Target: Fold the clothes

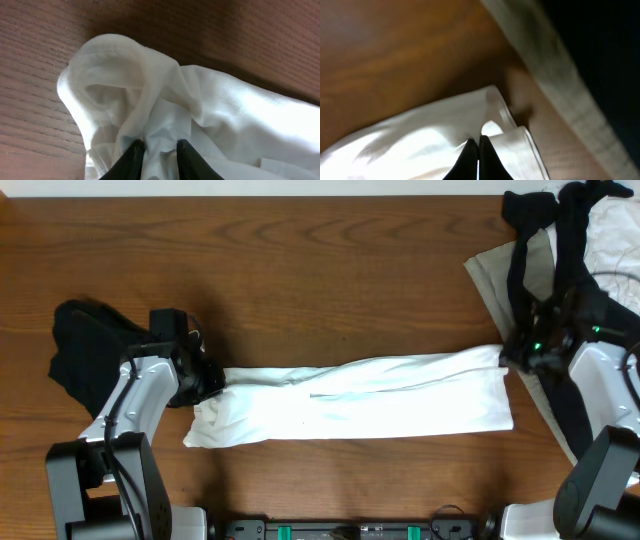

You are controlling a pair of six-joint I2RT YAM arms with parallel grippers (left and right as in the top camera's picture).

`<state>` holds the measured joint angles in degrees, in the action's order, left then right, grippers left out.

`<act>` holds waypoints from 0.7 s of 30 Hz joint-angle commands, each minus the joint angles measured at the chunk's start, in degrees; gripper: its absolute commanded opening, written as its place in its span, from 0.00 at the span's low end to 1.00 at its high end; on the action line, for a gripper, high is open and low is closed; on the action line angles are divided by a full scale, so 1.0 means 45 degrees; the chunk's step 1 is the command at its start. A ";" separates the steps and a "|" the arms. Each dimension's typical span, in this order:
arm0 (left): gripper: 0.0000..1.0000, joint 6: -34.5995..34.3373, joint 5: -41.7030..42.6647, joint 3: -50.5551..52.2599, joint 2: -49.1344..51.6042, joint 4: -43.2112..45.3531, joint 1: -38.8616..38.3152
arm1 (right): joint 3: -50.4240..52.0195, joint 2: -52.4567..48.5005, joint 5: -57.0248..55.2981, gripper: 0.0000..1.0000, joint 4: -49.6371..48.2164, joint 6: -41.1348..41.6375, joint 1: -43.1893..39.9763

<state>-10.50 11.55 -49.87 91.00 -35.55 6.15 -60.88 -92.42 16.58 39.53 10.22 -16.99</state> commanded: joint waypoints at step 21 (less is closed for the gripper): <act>0.25 0.0029 -0.0204 0.0039 0.0097 -0.0029 -0.0029 | -0.1044 -0.0015 -0.1724 0.01 -0.0238 0.0680 -0.0078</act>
<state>-10.50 11.57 -49.87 91.00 -35.57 6.15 -64.10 -92.42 14.26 37.06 12.21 -16.99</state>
